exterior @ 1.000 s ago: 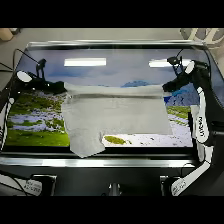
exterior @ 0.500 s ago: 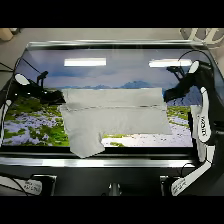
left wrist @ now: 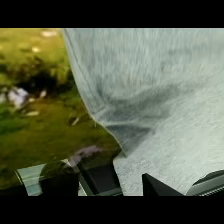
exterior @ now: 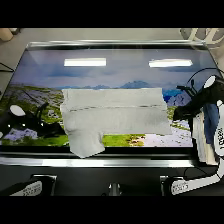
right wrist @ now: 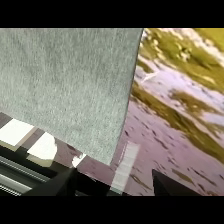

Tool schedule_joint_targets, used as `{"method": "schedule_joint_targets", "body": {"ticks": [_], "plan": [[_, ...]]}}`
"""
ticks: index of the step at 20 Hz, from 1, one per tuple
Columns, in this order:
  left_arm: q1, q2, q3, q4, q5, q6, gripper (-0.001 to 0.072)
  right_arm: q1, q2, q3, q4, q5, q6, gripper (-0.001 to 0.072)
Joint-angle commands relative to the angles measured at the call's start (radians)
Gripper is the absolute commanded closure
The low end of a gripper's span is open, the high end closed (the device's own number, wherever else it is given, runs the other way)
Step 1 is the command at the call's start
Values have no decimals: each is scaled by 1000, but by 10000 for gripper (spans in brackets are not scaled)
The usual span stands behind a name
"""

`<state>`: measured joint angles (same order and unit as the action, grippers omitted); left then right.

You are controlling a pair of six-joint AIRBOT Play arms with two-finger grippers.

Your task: Fold the shirts.

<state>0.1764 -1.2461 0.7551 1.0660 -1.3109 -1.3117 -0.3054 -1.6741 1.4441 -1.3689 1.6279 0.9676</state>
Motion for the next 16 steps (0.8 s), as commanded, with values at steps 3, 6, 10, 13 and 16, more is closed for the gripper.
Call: {"method": "schedule_joint_targets", "body": {"ticks": [3,6,10,13,16], "plan": [[-35,56,-205,-162,169,54,216,-9,29,-77,-4,-42,-16,253],[-92,18,-206,-161,229,16,217,-9,30,-100,-4,-51,-20,252],[-124,3,-205,-162,254,-24,450,-9,31,-222,31,-80,-23,89],[-124,10,-204,-161,247,-19,681,-9,30,-270,59,-143,-21,91],[-124,28,-203,-161,248,-19,682,-9,29,-298,100,-189,-1,117]]}}
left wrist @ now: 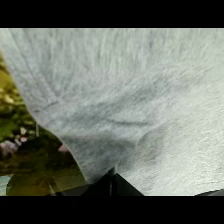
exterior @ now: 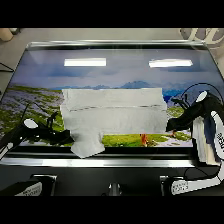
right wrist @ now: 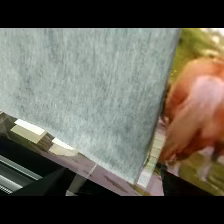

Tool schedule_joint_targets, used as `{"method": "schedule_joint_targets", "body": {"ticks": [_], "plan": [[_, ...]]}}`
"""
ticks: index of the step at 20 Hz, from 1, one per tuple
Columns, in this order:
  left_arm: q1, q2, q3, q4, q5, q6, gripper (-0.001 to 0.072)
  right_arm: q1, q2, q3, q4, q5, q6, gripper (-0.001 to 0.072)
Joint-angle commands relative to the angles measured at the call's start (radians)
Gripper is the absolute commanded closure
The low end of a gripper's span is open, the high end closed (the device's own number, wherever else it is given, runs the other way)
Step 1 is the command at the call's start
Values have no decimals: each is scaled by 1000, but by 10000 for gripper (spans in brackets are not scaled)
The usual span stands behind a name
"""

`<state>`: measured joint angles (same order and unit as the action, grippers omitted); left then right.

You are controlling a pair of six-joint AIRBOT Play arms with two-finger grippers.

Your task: Fold the shirts.

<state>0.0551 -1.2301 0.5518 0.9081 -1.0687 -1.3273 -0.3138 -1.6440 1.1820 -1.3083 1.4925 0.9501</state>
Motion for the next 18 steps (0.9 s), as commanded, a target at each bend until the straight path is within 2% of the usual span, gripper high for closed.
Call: {"method": "schedule_joint_targets", "body": {"ticks": [1,2,3,4,5,6,8,12,14,16,18], "plan": [[-3,17,2,-3,7,-3,682,0,-1,-51,43,-71,28,117],[-3,20,6,-3,9,-3,682,0,-1,-71,46,-86,40,119],[-3,21,12,-3,10,-4,682,0,-1,-86,50,-97,40,199],[-3,21,19,-3,12,-4,682,0,-1,-91,49,-107,40,372],[-2,24,30,-3,12,-2,683,0,1,-87,51,-108,37,656],[-2,33,48,-3,12,16,683,0,5,-74,58,-106,14,696],[2,76,103,0,10,23,684,0,30,-23,68,-109,-29,700],[13,169,285,0,-8,-28,686,39,84,147,94,-116,-27,701],[13,154,369,0,48,-54,686,95,80,220,86,-232,-27,701],[22,99,440,0,114,-63,687,131,58,274,64,-384,31,701],[48,8,513,-2,175,-88,685,133,5,332,76,-476,79,701]]}}
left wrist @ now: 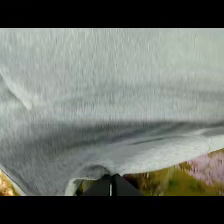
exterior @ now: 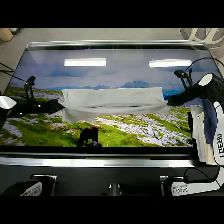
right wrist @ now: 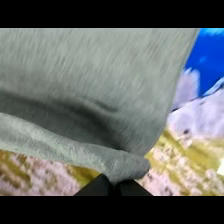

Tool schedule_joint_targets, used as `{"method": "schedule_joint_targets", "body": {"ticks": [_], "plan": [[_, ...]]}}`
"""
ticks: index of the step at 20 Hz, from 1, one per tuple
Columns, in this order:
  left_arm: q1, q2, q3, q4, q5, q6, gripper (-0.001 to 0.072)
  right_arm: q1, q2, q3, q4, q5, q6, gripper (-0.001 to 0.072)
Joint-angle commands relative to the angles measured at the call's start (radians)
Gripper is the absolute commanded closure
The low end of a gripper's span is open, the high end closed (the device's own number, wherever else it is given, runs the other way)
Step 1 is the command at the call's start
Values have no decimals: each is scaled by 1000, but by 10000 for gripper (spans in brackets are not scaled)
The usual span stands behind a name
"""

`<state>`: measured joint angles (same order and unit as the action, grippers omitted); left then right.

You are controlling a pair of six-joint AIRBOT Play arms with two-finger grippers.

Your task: Fold the shirts.

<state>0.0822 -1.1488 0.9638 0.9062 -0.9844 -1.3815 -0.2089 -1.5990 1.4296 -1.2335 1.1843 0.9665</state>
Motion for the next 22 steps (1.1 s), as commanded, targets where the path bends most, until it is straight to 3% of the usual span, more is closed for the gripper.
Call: {"method": "schedule_joint_targets", "body": {"ticks": [1,6,10,12,13,15,16,17,19,22], "plan": [[29,-135,143,-10,117,-37,685,28,-72,111,6,-199,70,701],[18,-470,310,-103,112,-37,684,37,-237,165,112,-243,91,700],[16,-570,326,-156,105,-38,660,37,-299,165,115,-203,93,698],[18,-574,327,-156,106,-68,350,37,-300,165,129,-216,142,696],[23,-572,333,-156,98,-90,261,37,-298,165,143,-224,172,634],[44,-567,374,-156,34,-100,251,27,-282,176,164,-220,170,262],[54,-561,402,-156,-13,-100,251,16,-267,180,165,-216,155,146],[63,-551,431,-156,-65,-100,251,-4,-251,179,165,-213,142,75],[66,-518,468,-156,-139,-100,252,-48,-247,179,165,-205,142,36],[35,-451,475,-156,-153,-91,252,-77,-287,179,168,-176,193,34]]}}
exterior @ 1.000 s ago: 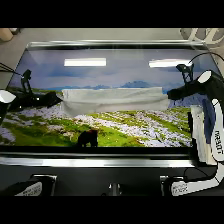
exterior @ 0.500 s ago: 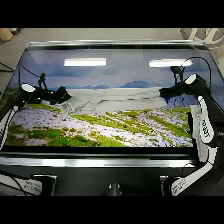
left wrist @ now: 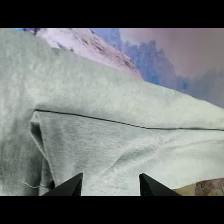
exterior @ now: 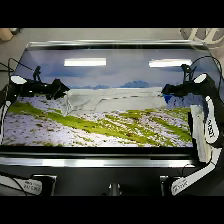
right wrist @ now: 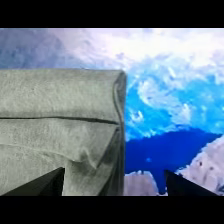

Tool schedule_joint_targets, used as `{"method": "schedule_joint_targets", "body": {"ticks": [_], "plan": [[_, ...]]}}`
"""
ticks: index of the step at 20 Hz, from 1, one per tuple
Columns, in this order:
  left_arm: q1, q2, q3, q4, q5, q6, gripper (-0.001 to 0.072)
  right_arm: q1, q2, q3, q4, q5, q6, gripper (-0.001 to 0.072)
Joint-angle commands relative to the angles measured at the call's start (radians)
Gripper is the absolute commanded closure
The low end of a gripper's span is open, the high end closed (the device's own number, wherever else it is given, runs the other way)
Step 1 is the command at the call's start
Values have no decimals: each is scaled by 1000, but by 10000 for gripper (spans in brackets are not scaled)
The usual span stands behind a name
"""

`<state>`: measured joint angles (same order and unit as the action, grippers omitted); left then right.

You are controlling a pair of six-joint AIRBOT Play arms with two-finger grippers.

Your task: Fold the shirts.

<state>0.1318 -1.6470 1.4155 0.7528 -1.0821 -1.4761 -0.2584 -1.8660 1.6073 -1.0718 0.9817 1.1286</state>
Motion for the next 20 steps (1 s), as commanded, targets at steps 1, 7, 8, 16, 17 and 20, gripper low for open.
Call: {"method": "schedule_joint_targets", "body": {"ticks": [1,7,8,16,17,20], "plan": [[-33,70,23,-3,-55,10,252,-23,-38,1,21,38,31,35],[-172,108,22,-2,17,13,254,31,-99,2,108,127,29,406],[-201,102,22,-2,52,13,266,31,-87,2,145,129,29,693],[-476,-90,23,-98,286,17,682,32,279,2,268,346,-131,701],[-503,-127,23,-135,299,18,682,32,336,2,268,377,-130,701],[-568,-217,35,-262,328,48,682,33,486,2,268,441,-93,701]]}}
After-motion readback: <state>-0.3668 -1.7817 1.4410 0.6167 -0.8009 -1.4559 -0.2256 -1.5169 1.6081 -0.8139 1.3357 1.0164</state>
